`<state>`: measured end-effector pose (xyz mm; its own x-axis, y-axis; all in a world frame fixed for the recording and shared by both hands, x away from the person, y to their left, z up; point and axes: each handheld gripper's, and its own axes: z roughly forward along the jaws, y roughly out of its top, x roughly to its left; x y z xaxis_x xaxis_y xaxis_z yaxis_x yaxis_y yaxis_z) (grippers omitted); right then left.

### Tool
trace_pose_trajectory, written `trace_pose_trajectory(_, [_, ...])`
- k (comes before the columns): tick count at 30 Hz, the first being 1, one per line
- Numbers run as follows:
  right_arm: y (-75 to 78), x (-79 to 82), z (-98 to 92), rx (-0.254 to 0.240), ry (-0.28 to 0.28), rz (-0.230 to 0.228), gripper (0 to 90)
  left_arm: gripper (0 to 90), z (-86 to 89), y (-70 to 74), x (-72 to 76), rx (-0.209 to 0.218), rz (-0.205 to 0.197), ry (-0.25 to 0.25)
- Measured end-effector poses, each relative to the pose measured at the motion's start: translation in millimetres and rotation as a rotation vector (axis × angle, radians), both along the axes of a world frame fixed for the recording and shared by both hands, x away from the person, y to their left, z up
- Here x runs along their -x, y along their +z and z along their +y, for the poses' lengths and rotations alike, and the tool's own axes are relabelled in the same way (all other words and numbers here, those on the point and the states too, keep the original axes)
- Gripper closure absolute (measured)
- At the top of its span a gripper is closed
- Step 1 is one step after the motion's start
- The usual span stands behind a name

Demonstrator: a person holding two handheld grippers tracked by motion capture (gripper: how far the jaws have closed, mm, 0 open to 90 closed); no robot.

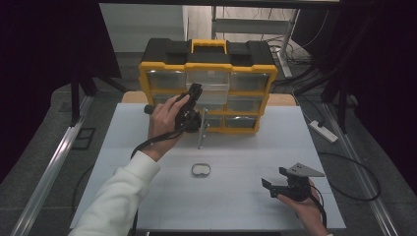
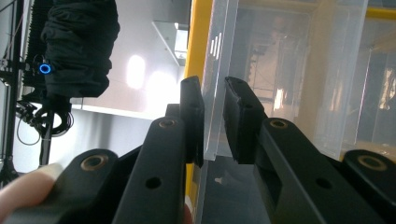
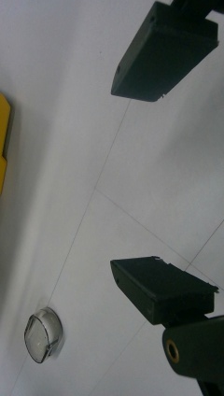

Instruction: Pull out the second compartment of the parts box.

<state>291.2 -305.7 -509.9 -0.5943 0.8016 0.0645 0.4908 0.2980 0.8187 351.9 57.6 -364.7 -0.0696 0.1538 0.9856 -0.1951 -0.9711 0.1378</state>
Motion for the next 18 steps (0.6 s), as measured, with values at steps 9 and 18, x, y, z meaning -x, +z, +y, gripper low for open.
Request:
trace_pose_trajectory(9, [0.0, -0.1, -0.2, 0.000, -0.001, -0.001, 13.5, 77.7, 1.2, -0.3, 3.8, -0.004, 0.002, -0.003])
trace_pose_trajectory(18, [0.2, -0.1, -0.5, 0.001, -0.003, -0.001, 13.5, 77.8, 0.8, 0.1, 5.8, -0.004, 0.003, -0.009])
